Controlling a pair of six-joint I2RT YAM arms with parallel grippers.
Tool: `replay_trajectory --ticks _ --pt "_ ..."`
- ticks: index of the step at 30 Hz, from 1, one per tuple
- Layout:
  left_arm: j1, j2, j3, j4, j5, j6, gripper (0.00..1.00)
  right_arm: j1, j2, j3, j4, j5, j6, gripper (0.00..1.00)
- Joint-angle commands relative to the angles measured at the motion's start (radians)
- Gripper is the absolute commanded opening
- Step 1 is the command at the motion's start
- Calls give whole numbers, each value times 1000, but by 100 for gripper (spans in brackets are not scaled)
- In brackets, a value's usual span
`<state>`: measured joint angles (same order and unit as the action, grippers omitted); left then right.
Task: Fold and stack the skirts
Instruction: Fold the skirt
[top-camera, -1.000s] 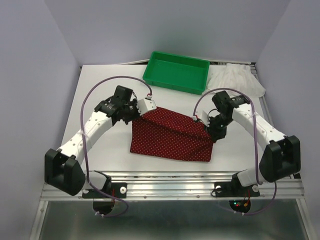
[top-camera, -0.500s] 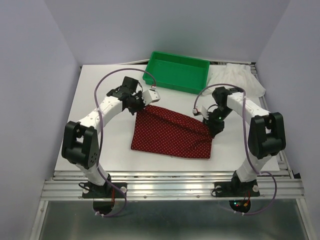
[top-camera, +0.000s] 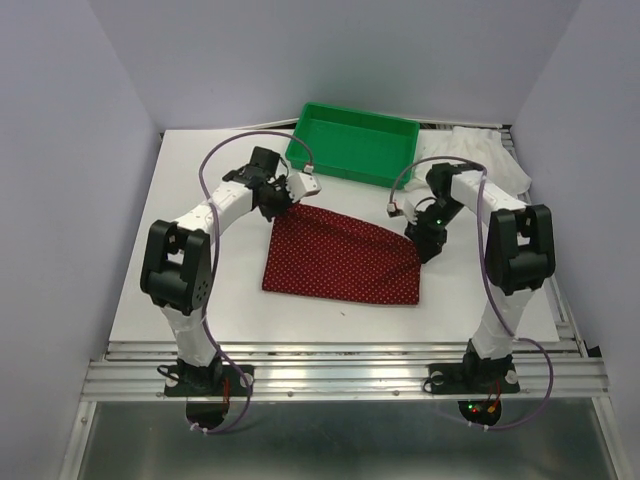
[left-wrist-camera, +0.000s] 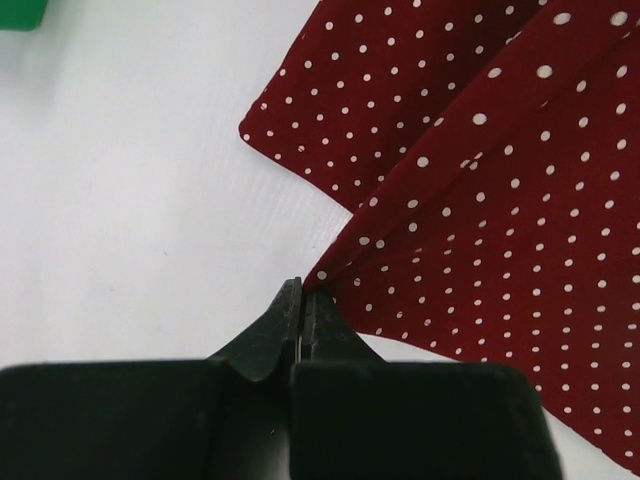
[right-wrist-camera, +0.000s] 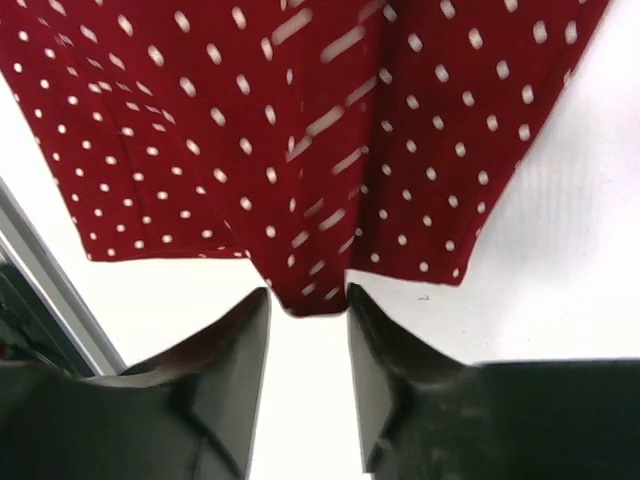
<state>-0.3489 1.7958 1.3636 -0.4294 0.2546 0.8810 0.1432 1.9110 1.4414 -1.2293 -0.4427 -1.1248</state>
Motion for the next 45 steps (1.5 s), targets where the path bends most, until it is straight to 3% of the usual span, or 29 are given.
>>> replay_trajectory --ticks 1,2,3,5,6,8,9,13,17,21,24,30,32,39,40,45 --pt "25 26 58 47 -43 -13 2 -14 49 63 -9 -14 14 49" --pt "28 33 60 57 -43 -20 6 -24 59 77 -9 -19 28 53" --pt "30 46 69 69 -44 -28 22 -36 66 109 -10 -27 36 62" --pt "30 56 89 72 -40 -57 43 -51 88 160 -22 -31 54 70" --pt "31 57 101 73 -38 -68 67 -60 97 192 -32 -37 62 76" --pt "39 45 126 83 -32 -117 71 -91 129 302 -79 -66 85 80" --pt "47 25 140 92 -37 -137 87 -105 141 373 -111 -94 97 81" --pt "59 -62 123 81 -41 -217 88 -105 177 445 -159 -184 172 81" --pt "59 -157 28 8 -3 -173 82 -84 186 445 -144 -232 222 75" --pt "82 -187 -15 -136 127 -91 66 -54 200 421 19 -199 417 66" --pt "80 -147 -12 -221 178 -152 59 -36 262 436 121 -186 529 55" --pt "80 -167 -127 -239 144 -215 59 -36 281 321 201 -129 536 52" --pt "77 -138 -146 -238 160 -227 57 -36 264 251 217 -136 536 49" --pt "68 71 -58 -172 130 -292 43 2 194 -11 251 -129 551 22" --pt "68 129 -11 -170 118 -297 42 2 172 -38 254 -149 559 17" --pt "68 336 182 -175 42 -301 34 48 114 -176 267 -228 629 9"
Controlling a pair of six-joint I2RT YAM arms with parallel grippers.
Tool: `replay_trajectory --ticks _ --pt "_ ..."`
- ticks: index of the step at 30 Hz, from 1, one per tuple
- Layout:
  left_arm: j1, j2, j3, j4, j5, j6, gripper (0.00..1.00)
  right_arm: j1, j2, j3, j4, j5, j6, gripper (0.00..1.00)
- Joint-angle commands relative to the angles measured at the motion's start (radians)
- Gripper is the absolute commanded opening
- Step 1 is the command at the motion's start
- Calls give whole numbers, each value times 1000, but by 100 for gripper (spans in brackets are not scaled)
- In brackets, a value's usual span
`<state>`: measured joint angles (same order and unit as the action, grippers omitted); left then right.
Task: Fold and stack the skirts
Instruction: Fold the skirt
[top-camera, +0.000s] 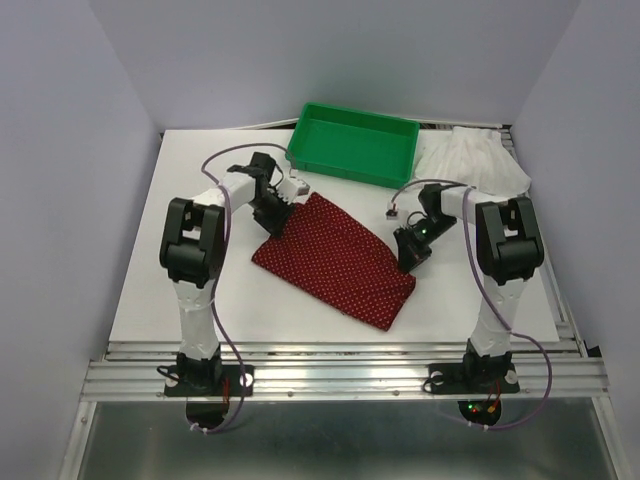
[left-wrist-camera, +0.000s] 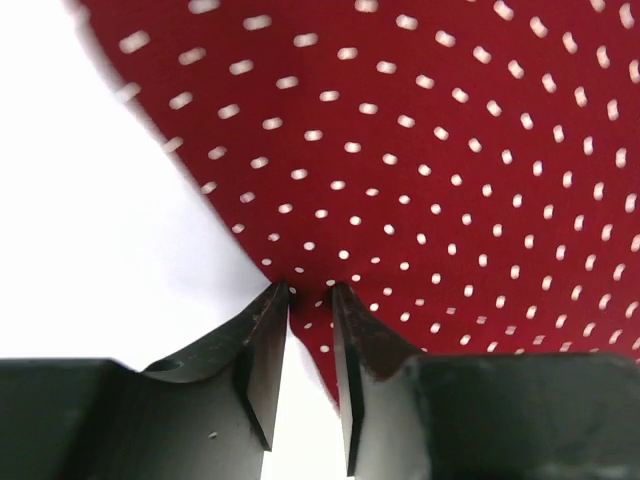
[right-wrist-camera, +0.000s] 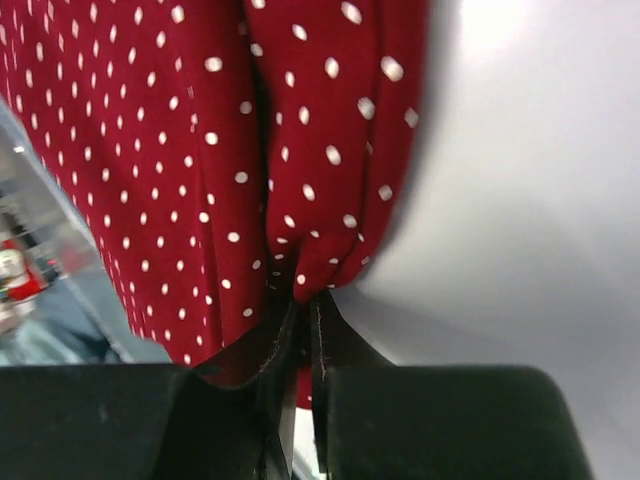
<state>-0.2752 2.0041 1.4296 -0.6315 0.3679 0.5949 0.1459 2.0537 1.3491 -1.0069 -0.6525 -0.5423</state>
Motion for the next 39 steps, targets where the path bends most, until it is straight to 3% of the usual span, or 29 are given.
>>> replay_trajectory --ticks 1,6,7,8,10,13,15,18,21,22,25,36,39 --pt "-5 154 153 20 -81 -11 33 46 -39 -100 51 -33 65 9" --pt "-5 295 475 -29 -116 37 30 165 -147 -211 222 -165 291 18" --pt "-7 335 567 -34 -130 42 30 191 -161 -240 264 -200 335 31" --pt "-7 347 601 -42 -126 55 31 242 -188 -254 308 -219 437 37" --pt "-7 343 644 -11 -144 71 34 291 -217 -277 462 -246 540 43" --pt "-9 258 603 48 -124 86 48 339 -272 -324 675 -243 798 51" --pt "-9 164 554 87 -104 62 55 339 -305 -320 738 -216 824 58" --pt "-10 59 474 104 -84 17 56 330 -340 -288 679 -171 797 58" --pt "-22 -126 282 119 -32 -35 56 281 -409 -310 676 -138 800 53" --pt "-22 -158 281 128 -17 -47 56 281 -418 -314 677 -136 795 52" --pt "-61 -255 88 176 3 -111 56 267 -408 -303 677 -87 760 50" --pt "-265 -268 -176 179 -23 -86 48 267 -260 -387 800 -79 861 33" --pt "-269 -260 -239 150 -26 -47 44 267 -248 -450 864 -84 901 32"
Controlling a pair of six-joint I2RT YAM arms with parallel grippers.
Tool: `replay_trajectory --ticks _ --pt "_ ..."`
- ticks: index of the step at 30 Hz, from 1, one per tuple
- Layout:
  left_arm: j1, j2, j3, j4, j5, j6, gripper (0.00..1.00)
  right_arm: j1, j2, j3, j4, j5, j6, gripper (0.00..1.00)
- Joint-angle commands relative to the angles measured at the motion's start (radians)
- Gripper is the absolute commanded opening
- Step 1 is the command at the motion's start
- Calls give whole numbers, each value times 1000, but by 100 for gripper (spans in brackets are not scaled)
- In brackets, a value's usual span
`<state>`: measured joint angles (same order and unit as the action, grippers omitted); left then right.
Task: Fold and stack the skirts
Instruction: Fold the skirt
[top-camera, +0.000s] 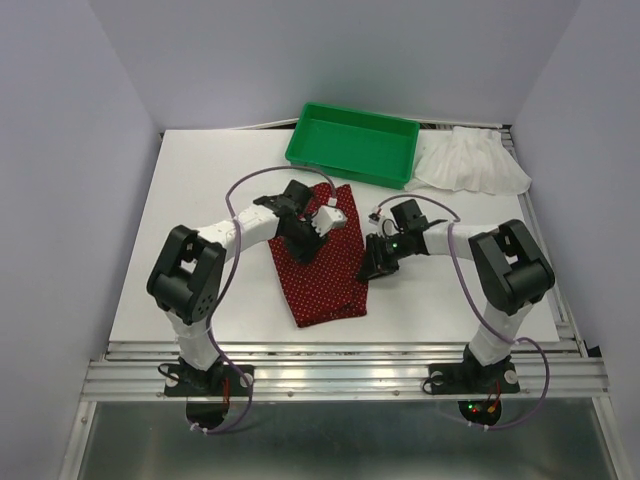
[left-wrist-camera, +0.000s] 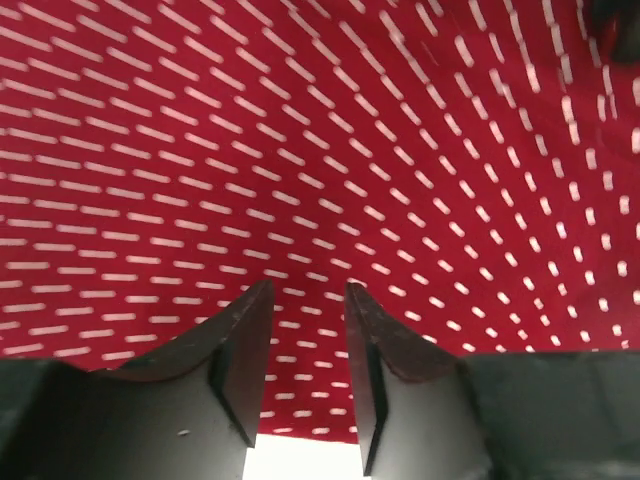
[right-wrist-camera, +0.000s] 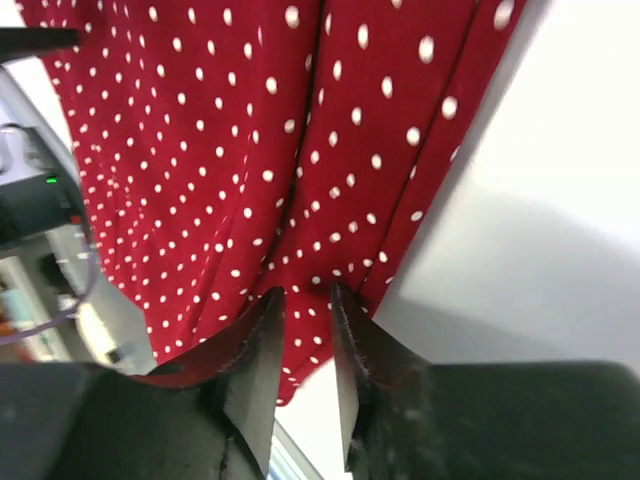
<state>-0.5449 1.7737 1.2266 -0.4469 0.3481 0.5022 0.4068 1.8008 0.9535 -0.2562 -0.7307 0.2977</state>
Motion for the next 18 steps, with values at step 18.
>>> replay_trajectory --ticks 18 --pt "-68 -293 68 -91 -96 -152 60 112 -277 -142 55 185 562 36"
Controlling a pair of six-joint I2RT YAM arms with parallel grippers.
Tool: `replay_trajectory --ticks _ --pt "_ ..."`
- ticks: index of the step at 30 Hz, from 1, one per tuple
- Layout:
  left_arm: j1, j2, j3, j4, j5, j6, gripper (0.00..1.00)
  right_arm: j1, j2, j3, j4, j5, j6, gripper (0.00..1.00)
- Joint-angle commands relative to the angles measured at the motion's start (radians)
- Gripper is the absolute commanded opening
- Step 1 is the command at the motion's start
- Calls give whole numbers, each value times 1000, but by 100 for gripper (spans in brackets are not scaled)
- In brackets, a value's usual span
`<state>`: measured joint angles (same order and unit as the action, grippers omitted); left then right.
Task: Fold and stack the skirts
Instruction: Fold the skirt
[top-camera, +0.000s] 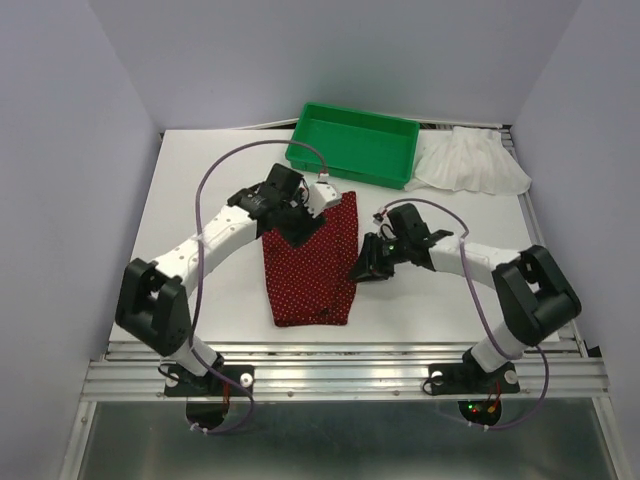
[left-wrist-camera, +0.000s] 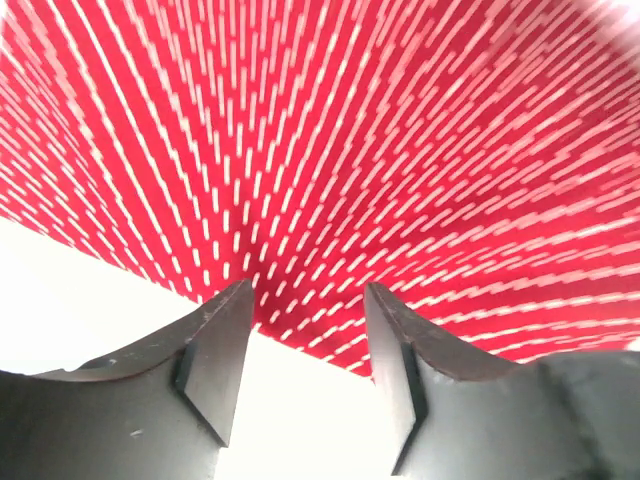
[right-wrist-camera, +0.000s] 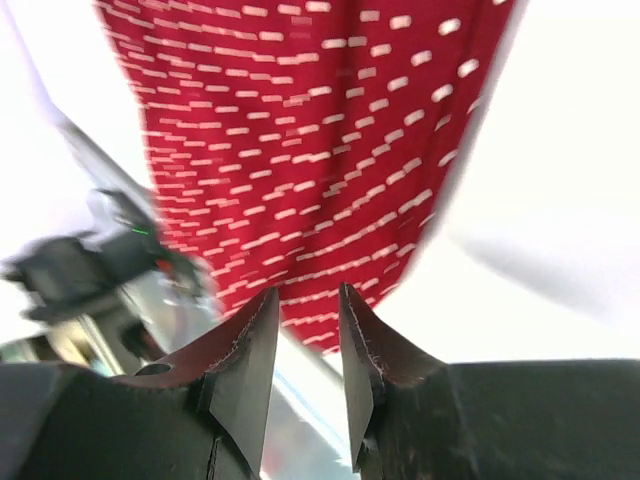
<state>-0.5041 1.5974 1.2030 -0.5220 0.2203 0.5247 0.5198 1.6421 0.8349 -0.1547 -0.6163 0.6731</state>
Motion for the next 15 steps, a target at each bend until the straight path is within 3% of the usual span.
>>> replay_trajectory --ticks 1,4,10,15 --pt "-170 -122 95 -36 5 -242 61 -1 -160 -48 -14 55 224 36" --pt "-265 -151 52 -17 -31 -334 63 -1 -198 -149 87 12 353 31" --pt "-410 -116 -65 22 -120 -519 63 8 -144 -221 191 26 323 13" --pt "-438 -38 -49 13 -171 -565 68 26 -48 -172 199 23 316 14"
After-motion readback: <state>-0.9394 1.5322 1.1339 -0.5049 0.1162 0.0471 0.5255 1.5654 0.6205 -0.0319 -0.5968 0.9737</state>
